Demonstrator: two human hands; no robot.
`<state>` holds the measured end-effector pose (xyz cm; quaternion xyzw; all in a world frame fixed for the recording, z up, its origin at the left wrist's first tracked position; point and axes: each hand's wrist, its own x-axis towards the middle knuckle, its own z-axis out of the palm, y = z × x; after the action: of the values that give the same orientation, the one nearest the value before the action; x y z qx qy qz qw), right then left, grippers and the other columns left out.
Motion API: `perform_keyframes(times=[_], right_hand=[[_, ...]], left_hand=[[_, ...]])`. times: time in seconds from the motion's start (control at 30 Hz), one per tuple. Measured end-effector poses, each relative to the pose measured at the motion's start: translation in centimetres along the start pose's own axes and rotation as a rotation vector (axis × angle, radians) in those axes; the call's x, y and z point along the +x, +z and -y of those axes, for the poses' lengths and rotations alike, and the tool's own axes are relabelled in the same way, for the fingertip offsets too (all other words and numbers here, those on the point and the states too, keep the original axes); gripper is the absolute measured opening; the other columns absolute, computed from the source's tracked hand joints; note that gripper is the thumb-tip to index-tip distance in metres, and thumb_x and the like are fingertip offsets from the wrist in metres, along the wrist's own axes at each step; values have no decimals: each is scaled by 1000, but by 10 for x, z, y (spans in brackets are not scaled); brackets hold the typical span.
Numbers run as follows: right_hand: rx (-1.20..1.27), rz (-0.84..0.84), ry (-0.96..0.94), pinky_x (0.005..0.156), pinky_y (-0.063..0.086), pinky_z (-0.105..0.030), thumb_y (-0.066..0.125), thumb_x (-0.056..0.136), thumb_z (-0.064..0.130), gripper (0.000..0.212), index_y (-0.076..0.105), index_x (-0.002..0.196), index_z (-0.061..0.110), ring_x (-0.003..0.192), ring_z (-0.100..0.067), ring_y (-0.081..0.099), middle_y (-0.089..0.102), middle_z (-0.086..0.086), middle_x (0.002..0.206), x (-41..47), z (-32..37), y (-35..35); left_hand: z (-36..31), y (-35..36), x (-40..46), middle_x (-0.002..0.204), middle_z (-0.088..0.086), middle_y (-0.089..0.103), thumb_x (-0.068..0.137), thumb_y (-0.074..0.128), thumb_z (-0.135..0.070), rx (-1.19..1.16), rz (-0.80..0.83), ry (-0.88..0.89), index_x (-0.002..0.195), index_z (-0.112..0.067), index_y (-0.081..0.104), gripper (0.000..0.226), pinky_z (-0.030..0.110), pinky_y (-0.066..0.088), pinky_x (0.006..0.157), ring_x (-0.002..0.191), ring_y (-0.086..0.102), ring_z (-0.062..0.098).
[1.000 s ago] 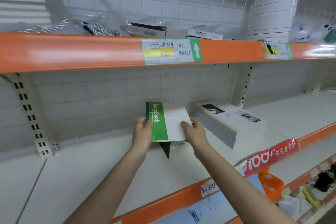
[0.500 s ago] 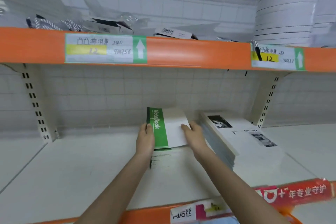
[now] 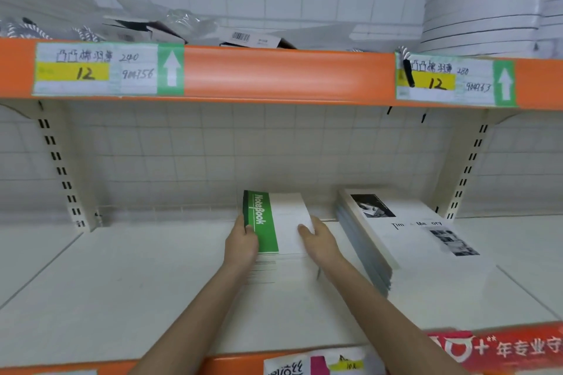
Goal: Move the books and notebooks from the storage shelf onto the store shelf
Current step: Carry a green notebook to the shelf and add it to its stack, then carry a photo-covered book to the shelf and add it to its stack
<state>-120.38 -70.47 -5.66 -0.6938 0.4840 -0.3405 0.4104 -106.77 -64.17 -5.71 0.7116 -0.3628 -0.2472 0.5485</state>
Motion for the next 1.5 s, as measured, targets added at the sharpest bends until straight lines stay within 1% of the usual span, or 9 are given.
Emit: perform_keyframes(times=[0.17,0.37,0.5,0.67,0.73,0.9,1.0,1.17,1.5], right_hand=[[-97,16,-9,92,34,-24,42,100,24,43,37,139,6,125,-27,46,51,-11,135,4,-6,4],[-163,33,8,91,38,-26,41,100,27,47,35,139,2,122,-29,49,52,-15,133,5,-6,5],[-161,46,11,83,35,-24,43,99,27,41,41,132,3,120,-28,50,54,-14,130,5,-5,2],[-289,26,-51,103,32,-29,41,100,33,58,25,145,0,135,-28,36,35,-15,149,1,7,-7],[-427,-19,-155,102,35,-32,39,100,36,56,27,144,2,132,-27,39,36,-14,147,-2,15,-7],[-725,40,-358,113,25,-39,33,100,42,56,27,146,10,137,-25,32,29,-8,152,-8,45,16],[-753,119,-398,116,21,-41,32,100,44,56,27,145,11,136,-25,32,30,-8,151,-16,64,43],[-761,245,-500,101,36,-36,34,99,44,55,31,141,8,125,-29,41,38,-11,141,-33,98,99],[-766,481,-720,118,14,-37,34,100,45,66,12,152,11,144,-23,17,15,-9,157,-76,151,243]], left_hand=[[5,1,5,111,7,59,100,27,-7,57,16,21,135,-15,45,41,27,41,77,93,54,23],[4,2,1,109,4,55,101,26,-6,45,12,36,132,-12,45,37,25,37,79,93,50,22],[4,-1,4,113,5,59,100,27,-8,10,38,8,130,-13,47,37,33,43,89,100,55,24],[0,-15,5,147,7,40,103,31,-25,53,71,-42,145,-9,33,45,33,30,110,133,39,25],[-2,-24,5,154,8,28,103,30,-28,118,74,-17,149,-8,23,51,32,22,114,141,28,24],[-4,-63,1,152,11,32,101,38,-29,353,37,119,149,-7,23,54,28,26,109,139,33,25],[3,-100,-4,154,8,28,100,38,-37,601,37,179,149,-8,21,59,29,23,112,142,27,21],[15,-166,-12,149,5,36,98,37,-44,877,-79,176,147,-12,26,59,34,37,104,134,37,21],[72,-318,-42,152,0,27,95,38,-49,1324,-101,-6,148,-16,19,65,42,20,115,141,24,17]])
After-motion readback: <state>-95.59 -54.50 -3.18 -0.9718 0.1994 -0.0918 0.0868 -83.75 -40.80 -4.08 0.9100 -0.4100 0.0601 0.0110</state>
